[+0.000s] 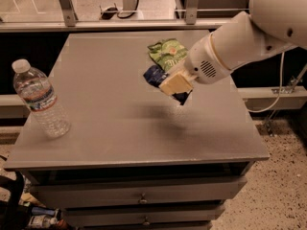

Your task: Move rxbar blueberry near water bottle

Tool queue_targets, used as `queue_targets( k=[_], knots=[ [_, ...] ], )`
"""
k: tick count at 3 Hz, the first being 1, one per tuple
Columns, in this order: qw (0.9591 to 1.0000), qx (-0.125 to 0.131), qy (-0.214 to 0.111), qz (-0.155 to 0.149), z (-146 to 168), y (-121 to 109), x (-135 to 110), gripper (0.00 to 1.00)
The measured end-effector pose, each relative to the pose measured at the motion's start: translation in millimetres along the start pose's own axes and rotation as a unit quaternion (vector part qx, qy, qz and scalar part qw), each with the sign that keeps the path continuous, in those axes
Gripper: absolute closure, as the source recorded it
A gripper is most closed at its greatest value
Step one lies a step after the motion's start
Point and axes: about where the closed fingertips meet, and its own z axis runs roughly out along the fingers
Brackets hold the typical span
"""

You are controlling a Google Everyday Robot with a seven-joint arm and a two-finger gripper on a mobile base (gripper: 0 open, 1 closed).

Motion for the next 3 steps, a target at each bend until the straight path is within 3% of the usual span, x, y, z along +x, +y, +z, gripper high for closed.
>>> queue_targets(
  k=[1, 2, 3],
  knots=[
    [0.9977, -0.057, -0.008, -0.037, 15.7, 37.0, 2.2, 1.0],
    [0.9895, -0.129, -0.01, -0.064, 39.8, 64.8, -4.2, 1.0],
    [0.9807, -0.172, -0.007, -0.092, 59.9, 86.1, -19.5, 1.0]
  ],
)
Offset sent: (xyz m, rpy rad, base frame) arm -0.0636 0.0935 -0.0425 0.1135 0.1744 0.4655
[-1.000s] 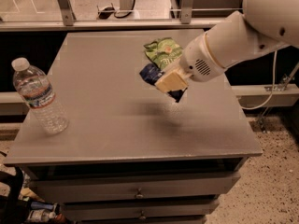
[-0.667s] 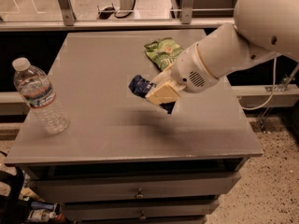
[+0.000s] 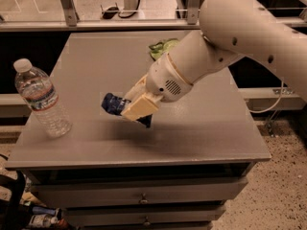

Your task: Move rxbar blueberry near water bottle

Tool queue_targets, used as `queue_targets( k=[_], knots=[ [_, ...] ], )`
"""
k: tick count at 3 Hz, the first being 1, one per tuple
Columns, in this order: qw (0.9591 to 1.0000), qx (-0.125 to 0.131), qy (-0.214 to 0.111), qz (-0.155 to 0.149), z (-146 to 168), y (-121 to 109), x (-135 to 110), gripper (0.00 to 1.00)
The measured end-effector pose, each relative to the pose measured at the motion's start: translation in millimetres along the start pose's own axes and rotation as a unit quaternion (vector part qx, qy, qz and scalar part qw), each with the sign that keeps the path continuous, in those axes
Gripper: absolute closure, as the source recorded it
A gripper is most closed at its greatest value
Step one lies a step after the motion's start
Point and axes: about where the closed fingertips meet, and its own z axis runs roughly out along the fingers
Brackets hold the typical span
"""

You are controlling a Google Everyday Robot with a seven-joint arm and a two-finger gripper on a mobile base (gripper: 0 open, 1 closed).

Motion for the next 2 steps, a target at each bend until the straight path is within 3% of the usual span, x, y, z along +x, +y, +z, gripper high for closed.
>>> queue_targets(
  k=[1, 2],
  knots=[
    [0.9995, -0.014, 0.007, -0.026, 20.0, 8.0, -18.1, 1.0],
    [0.9988, -0.006, 0.016, -0.047, 34.8, 15.5, -31.5, 1.0]
  ],
)
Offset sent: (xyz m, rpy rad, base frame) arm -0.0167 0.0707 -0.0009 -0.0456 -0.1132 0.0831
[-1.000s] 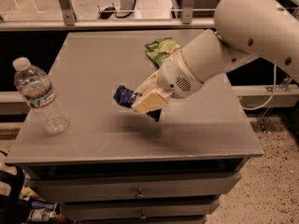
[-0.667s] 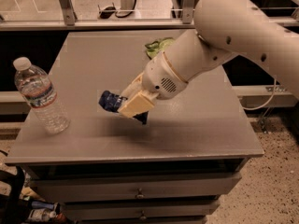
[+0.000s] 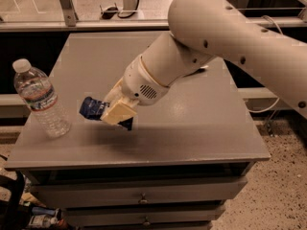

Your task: Move rxbar blueberry near water bottle

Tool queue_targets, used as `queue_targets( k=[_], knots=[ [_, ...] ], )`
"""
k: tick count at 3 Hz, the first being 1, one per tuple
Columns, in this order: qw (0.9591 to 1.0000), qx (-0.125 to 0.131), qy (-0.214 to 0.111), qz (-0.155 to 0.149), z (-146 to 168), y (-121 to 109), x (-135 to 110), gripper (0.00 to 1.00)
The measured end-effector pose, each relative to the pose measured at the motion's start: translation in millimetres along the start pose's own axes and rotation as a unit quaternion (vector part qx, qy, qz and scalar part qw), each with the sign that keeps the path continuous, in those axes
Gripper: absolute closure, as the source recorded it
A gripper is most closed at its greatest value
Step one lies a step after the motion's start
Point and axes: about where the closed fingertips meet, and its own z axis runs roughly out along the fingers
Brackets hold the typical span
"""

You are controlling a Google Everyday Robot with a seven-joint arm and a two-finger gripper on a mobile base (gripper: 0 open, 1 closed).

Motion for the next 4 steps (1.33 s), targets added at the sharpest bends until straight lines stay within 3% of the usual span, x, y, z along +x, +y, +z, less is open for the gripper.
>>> queue_targets(
  k=[2, 3, 4],
  knots=[
    [1.0, 0.001, 0.002, -0.004, 1.1, 2.7, -3.2, 0.53],
    [1.0, 0.0, 0.003, -0.007, 1.7, 4.9, -5.3, 0.2],
    [1.0, 0.0, 0.004, -0.008, 2.0, 6.0, -6.3, 0.01]
  ],
)
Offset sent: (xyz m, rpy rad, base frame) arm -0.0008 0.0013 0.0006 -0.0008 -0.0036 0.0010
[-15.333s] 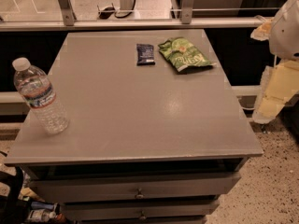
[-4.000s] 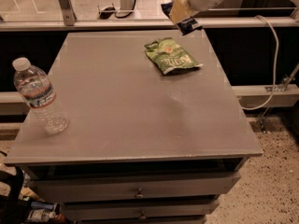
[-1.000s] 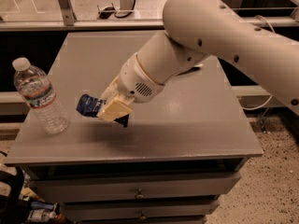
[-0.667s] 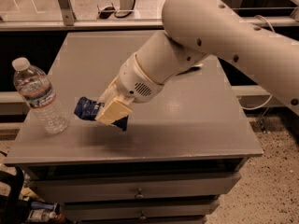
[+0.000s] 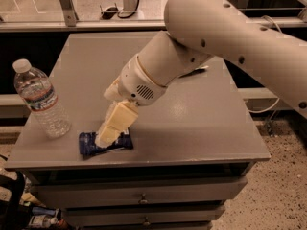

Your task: Move rxbar blueberry near water bottle

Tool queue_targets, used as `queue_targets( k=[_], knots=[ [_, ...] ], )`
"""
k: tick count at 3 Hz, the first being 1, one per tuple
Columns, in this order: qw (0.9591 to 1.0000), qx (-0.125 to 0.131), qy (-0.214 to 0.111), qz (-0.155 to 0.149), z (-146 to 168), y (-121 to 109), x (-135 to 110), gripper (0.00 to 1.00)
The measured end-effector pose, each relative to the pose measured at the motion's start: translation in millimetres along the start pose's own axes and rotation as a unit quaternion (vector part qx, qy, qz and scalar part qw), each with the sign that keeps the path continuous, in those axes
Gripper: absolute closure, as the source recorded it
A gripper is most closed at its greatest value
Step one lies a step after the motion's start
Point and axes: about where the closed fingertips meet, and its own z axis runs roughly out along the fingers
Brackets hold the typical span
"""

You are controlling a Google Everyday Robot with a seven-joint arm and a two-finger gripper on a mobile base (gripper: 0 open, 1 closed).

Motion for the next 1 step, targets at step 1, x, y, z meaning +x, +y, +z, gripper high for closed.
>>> queue_targets(
  k=[1],
  knots=[
    [1.0, 0.0, 0.0, -0.001, 0.1, 0.4, -0.4, 0.0]
  ],
)
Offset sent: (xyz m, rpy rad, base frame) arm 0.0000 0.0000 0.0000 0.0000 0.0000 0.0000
